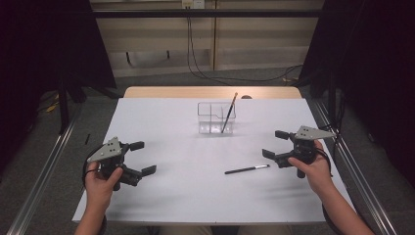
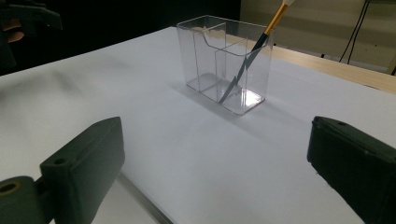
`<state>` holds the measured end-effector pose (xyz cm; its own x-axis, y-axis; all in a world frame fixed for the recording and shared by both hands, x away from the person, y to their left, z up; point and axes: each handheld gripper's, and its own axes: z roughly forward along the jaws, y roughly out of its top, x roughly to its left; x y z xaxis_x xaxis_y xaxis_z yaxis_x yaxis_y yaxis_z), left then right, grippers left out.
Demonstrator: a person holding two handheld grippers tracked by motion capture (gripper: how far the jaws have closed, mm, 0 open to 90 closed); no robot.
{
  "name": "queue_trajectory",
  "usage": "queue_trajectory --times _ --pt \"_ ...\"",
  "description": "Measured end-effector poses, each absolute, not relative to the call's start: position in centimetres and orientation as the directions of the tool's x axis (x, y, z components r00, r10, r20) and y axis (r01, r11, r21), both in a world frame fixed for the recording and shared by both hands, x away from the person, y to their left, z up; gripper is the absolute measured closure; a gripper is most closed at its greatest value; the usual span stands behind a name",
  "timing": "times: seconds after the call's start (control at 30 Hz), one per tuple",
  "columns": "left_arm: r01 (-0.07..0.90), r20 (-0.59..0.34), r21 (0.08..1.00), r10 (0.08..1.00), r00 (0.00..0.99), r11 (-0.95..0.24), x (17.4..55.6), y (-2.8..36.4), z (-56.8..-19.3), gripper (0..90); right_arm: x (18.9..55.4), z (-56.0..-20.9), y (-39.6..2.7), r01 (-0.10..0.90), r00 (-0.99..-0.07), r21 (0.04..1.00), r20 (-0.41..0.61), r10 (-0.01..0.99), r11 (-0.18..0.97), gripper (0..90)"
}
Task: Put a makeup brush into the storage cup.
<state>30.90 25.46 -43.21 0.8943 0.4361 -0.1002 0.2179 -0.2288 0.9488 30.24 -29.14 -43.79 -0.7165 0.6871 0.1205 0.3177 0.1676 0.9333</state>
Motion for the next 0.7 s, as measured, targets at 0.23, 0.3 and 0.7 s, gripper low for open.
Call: queue_trajectory --times 0.23,0.3,0.7 --pt "0.217 -0.101 0.949 0.434 0.895 -0.227 30.9 25.5 -43.2 0.7 30.9 -43.8 -28.3 0.313 -0.725 0.935 0.122 0.678 0.166 3.7" --pt "0.216 -0.100 0.950 0.436 0.895 -0.227 30.9 25.5 -43.2 0.7 31.1 -43.8 -28.2 0.311 -0.727 0.935 0.118 0.676 0.171 3.7" --pt "0.221 -0.104 0.949 0.435 0.894 -0.227 30.9 25.5 -43.3 0.7 31.7 -43.9 -27.7 0.332 -0.746 0.919 0.116 0.656 0.215 4.4"
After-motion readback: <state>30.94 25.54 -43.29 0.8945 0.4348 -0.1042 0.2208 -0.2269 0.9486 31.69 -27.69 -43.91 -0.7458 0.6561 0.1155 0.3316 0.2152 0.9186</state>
